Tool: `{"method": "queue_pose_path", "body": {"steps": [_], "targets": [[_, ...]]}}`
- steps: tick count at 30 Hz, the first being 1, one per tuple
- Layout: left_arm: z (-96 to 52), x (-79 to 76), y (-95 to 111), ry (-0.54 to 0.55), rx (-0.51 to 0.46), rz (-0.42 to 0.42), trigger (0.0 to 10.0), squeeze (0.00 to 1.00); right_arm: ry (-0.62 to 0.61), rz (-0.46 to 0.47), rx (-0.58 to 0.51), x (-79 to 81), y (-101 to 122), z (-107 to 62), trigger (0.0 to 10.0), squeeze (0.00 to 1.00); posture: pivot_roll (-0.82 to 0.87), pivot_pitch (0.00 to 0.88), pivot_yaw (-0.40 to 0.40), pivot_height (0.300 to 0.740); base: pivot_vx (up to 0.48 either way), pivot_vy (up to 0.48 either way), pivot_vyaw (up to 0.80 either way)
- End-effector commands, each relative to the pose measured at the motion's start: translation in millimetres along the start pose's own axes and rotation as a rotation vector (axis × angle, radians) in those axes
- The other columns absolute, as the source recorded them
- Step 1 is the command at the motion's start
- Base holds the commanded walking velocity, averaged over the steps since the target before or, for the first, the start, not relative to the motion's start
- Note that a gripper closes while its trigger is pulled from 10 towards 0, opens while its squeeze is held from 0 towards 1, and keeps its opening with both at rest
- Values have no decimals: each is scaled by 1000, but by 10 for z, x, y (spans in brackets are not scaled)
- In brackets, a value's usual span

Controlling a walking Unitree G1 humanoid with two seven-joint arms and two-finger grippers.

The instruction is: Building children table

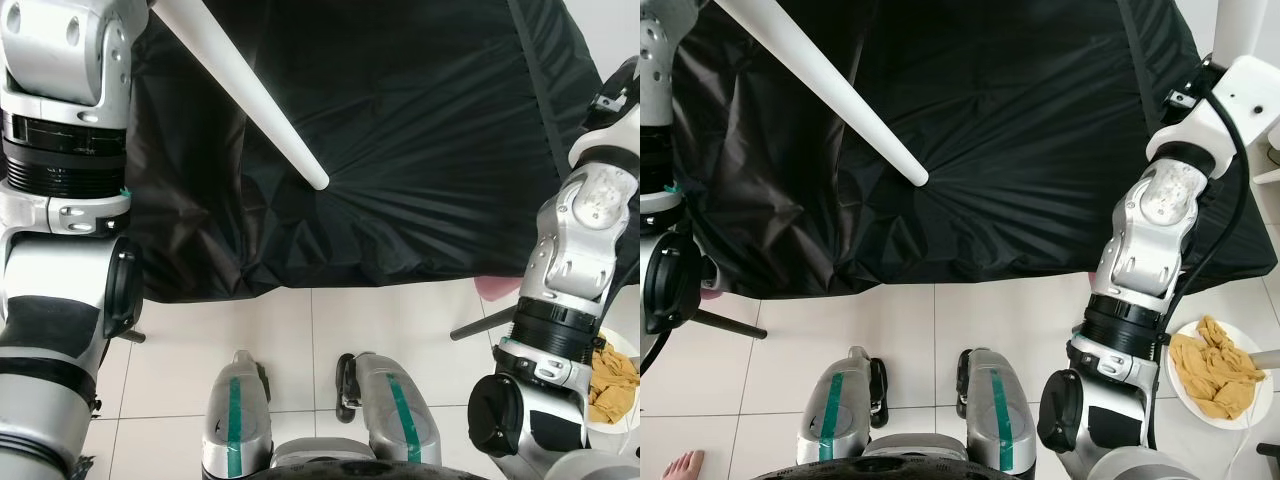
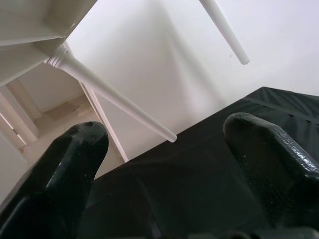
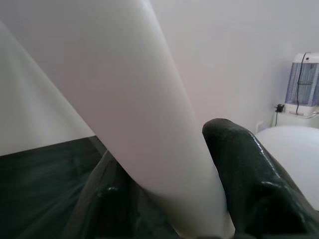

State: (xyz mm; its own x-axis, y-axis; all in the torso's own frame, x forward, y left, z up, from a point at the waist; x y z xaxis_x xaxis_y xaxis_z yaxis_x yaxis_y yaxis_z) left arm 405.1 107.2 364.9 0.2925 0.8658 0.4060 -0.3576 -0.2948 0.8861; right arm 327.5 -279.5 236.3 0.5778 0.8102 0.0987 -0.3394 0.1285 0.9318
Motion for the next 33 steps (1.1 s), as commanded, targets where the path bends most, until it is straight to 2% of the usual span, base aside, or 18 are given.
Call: {"method": "queue_pose_path", "body": {"steps": [1, 5, 7, 8, 12, 13, 14, 15, 16, 17, 18, 19, 21, 22, 26, 31, 32, 33], "targets": [[-345, 932, -110, 393, 57, -10, 10000, 0, -153, 12, 159, -453, -411, -77, 0, 0, 82, 94, 51, 740, 0, 0, 0], [-330, 881, -40, 377, 28, 6, 10000, 0, -135, 9, 194, -433, -523, -161, 0, 0, 87, 94, 49, 740, 0, 0, 0], [-299, 810, -47, 342, 26, -6, 10000, 0, -130, 26, 219, -440, -593, -209, 392, 0, 88, 95, 50, 740, 0, 0, 0], [-282, 734, -70, 311, 27, -21, 10000, 0, -119, 37, 224, -427, -609, -221, 10000, 0, 87, 94, 51, 740, 0, 0, 0], [-251, 507, -149, 227, 40, -67, 10000, 0, -100, 61, 228, -402, -616, -225, 10000, 0, 84, 93, 54, 740, 0, 0, 0], [-251, 507, -149, 227, 40, -67, 10000, 0, -100, 61, 228, -402, -616, -225, 10000, 0, 84, 93, 54, 740, 0, 0, 0], [-238, 361, -147, 164, 28, -104, 10000, 0, -87, 93, 213, -384, -587, -220, 10000, 1000, 82, 93, 55, 740, 0, 0, 0], [-238, 361, -147, 164, 28, -104, 10000, 0, -87, 93, 213, -384, -587, -220, 10000, 1000, 82, 93, 55, 740, 0, 0, 0], [-236, 294, -144, 131, 17, -126, 10000, 82, -68, 104, 217, -352, -592, -223, 10000, 1000, 82, 95, 55, 740, 0, 0, 0], [-237, 250, -139, 111, 9, -133, 10000, 533, -48, 128, 226, -311, -606, -230, 10000, 1000, 82, 93, 55, 740, 0, 0, 0], [-239, 232, -137, 103, 5, -134, 10000, 533, -35, 144, 234, -284, -617, -236, 10000, 1000, 82, 93, 55, 740, 0, 0, 0], [-240, 192, -131, 82, -1, -147, 10000, 1000, 5, 179, 251, -204, -638, -251, 10000, 1000, 81, 93, 54, 740, 0, 0, 0], [-241, 167, -127, 68, -5, -155, 10000, 1000, 31, 203, 260, -152, -648, -262, 10000, 1000, 81, 93, 54, 740, 0, 0, 0], [-251, 85, -106, 32, -13, -156, 10000, 1000, 138, 279, 287, 52, -657, -313, 10000, 1000, 80, 93, 52, 740, 0, 0, 0], [-258, 17, -85, 13, -18, -152, 10000, 1000, 199, 314, 304, 168, -671, -357, 10000, 1000, 82, 95, 48, 740, 0, 0, 0], [-260, 0, -87, 25, -9, -129, 10000, 1000, 211, 341, 326, 202, -704, -377, 10000, 1000, 82, 95, 48, 740, 0, 0, 0], [-261, -5, -76, 23, -14, -123, 10000, 824, 214, 337, 329, 204, -713, -378, 10000, 251, 84, 91, 47, 740, 0, 0, 0], [-260, -8, -62, 20, -18, -114, 10000, 0, 214, 330, 333, 204, -724, -379, 10000, 0, 86, 91, 46, 740, 0, 0, 0]]}}
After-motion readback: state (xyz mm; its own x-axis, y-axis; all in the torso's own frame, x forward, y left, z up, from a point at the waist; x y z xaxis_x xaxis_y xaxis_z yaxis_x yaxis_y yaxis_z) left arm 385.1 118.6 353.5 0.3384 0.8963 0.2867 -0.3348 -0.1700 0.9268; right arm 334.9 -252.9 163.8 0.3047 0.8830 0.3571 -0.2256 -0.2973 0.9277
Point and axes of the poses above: a point about 5 cm out from each wrist's last joint towards the gripper, its own z axis pointing out of the wrist towards the gripper, its own y axis along the axis of the wrist's last joint, x = y × z, the point moved 6 cm from there along z, pointing out of the wrist towards the gripper, and after that the axes turned 5 degrees about z, right-handed, at the moved point
